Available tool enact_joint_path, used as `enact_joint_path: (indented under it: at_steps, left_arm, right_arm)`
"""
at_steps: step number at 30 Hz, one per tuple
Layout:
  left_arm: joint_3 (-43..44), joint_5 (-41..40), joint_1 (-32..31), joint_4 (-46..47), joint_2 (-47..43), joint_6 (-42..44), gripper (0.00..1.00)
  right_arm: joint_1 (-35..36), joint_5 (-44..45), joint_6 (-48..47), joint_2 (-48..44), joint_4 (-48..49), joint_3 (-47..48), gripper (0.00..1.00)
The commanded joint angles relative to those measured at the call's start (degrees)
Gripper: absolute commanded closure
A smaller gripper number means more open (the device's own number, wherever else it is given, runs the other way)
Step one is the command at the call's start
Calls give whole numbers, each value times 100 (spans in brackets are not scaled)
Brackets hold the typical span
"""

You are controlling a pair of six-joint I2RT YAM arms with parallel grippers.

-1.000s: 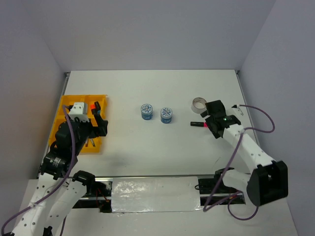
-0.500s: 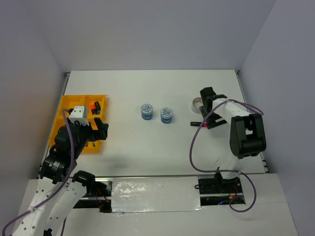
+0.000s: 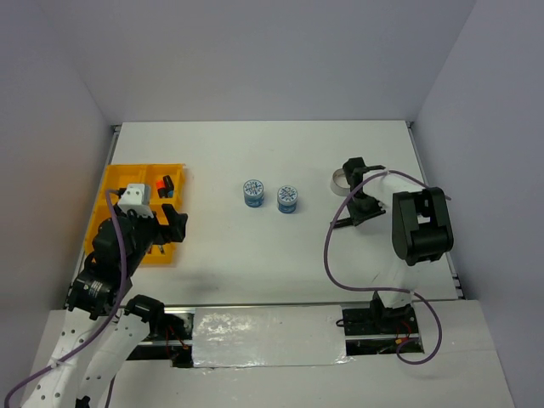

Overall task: Sort the stationery into containers
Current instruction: Pick up the pen from the center of the board.

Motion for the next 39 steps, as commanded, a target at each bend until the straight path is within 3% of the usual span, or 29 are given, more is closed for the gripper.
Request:
enact_joint_path:
  at_steps: [1,2,3,4,7,10,13,15,18,24,28,39]
  left_arm:
    - [102,98,-32,228,-62,143,1]
    - [102,89,-32,219,-62,135,1]
    - [111,80,-23,210,-54,134,1]
    - [102,89,-23,228,-53,134,1]
    - [93,264,-23,332,8,161,1]
    - [111,1158,-23,499,183,135,1]
    - [76,2529,-32,956,604,-172,1]
    - [6,3153,-137,1509,964,-541,1]
    - [23,3419,-496,2256,1508,-990,1]
    - [523,3140,-1656,2794,2686,-1360,1]
    - [533,2981,-1790,3284,3023,-1544,3]
    - [401,2805,-1790,3893,3304,-1922,28]
  right_arm:
    - [-69,188,109,-22,-89,-80,68]
    - [-78,214,40,-4,-89,-71,76]
    - [-78,197,4,-4,-54,-71,94]
    - [-78,197,-48,-30,-19,-71,100]
    - [-87,162,-382,-249,314,-159,100]
    - [36,276,-1101,-723,727,-159,100]
    - [474,180,-2627,-1504,1578,-211,100]
    - [1045,397,-2939,-1822,1668,-273,100]
    - [1924,504,-3345,-2403,1836,-282,100]
    - [3662,724,-3969,-2703,1688,707,100]
    - [4226,478,-4171,-2606,1835,1080,100]
    - [4843,-58,-3995,-2834,2653,834,100]
